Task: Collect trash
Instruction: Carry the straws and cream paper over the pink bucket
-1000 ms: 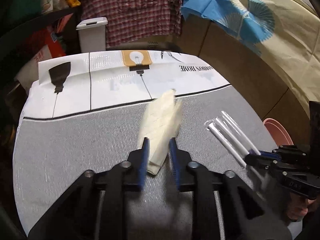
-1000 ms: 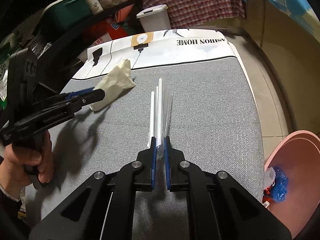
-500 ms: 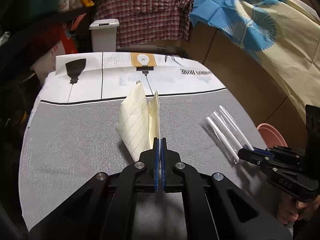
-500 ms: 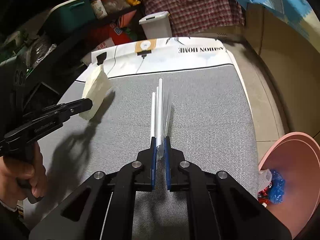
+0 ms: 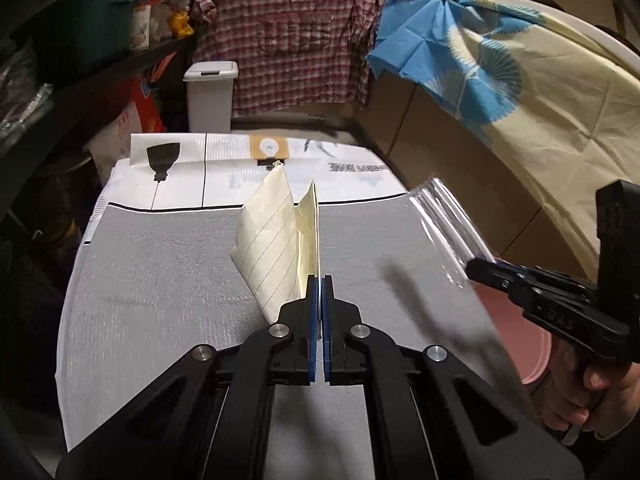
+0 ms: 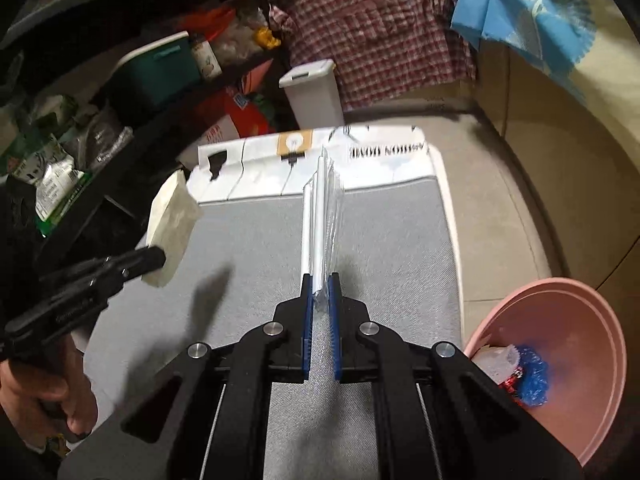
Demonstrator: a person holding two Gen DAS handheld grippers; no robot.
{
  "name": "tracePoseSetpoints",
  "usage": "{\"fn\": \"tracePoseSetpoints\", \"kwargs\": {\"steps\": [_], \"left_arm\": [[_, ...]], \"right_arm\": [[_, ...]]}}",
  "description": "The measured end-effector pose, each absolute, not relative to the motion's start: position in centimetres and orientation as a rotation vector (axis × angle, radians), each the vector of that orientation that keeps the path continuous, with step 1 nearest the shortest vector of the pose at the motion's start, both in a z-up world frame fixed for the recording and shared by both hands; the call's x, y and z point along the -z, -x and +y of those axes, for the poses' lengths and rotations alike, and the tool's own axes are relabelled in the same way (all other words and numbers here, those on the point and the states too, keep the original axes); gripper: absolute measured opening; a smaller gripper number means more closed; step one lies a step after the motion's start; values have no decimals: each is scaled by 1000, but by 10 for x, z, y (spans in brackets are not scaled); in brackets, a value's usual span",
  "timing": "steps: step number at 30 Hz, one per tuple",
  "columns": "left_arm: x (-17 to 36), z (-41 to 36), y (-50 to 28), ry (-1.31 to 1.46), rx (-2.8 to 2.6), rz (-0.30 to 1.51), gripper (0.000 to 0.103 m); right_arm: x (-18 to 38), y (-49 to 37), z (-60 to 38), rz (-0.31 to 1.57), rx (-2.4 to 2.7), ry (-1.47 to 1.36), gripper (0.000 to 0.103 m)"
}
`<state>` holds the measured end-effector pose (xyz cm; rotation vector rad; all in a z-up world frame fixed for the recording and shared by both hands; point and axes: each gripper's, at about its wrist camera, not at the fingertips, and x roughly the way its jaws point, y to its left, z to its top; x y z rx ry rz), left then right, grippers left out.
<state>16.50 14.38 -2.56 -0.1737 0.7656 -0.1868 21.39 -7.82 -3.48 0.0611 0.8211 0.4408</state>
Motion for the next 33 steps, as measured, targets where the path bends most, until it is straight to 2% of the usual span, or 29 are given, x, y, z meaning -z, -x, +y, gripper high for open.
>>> {"fn": "tracePoseSetpoints", "kwargs": {"steps": [13,33], "left_arm": [[-14,110,-116,195,216,713,2],[-25,56,-102,161,311,683,2]], "right_arm": [[-16,-155,-121,779,-432,-59,8],[-57,-112,-221,650,-225,-62,8]]}}
